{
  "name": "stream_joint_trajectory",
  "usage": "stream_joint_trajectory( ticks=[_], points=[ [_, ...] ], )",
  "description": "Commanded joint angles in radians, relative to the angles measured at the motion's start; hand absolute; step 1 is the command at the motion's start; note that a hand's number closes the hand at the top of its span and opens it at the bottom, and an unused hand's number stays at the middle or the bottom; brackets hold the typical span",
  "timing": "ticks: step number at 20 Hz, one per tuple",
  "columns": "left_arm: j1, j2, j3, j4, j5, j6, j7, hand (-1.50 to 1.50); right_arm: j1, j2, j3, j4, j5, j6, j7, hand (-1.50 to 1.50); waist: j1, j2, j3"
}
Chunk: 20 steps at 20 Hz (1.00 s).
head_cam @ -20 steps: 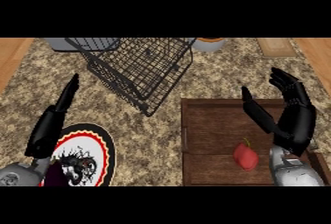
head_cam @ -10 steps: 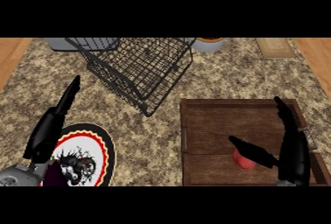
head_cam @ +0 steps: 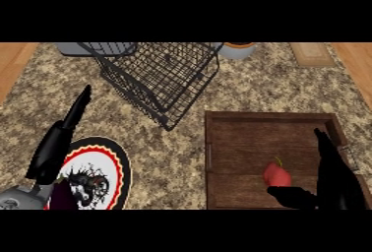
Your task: Pick the bell pepper from the tray and place it in the tiered basket
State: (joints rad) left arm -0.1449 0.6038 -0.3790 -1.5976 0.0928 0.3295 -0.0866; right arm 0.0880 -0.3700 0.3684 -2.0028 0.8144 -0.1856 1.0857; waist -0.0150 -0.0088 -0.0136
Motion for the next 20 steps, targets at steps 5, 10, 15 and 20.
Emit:
stream_joint_trajectory(
  ticks=[5,10,15,20],
  points=[
    [-0.045,-0.023,-0.012,0.020,-0.021,-0.019,-0.011,0.00,-0.179,0.196,0.085,-0.061,0.197,0.269,0.399,-1.50,0.020,0.010,0.005],
    [-0.010,-0.015,0.000,0.002,-0.007,-0.026,-0.007,0.00,-0.175,0.316,0.059,0.071,0.317,0.350,0.401,-1.50,0.033,0.009,0.006],
    [-0.018,-0.015,-0.002,-0.031,-0.020,-0.021,0.013,0.00,-0.199,0.367,-0.019,0.158,0.376,0.408,0.402,-1.50,0.032,0.007,0.009],
    [-0.006,-0.053,-0.024,-0.026,-0.043,0.002,0.020,0.00,-0.190,0.369,-0.062,0.204,0.394,0.427,0.402,-1.50,0.022,0.009,0.011]
  ],
)
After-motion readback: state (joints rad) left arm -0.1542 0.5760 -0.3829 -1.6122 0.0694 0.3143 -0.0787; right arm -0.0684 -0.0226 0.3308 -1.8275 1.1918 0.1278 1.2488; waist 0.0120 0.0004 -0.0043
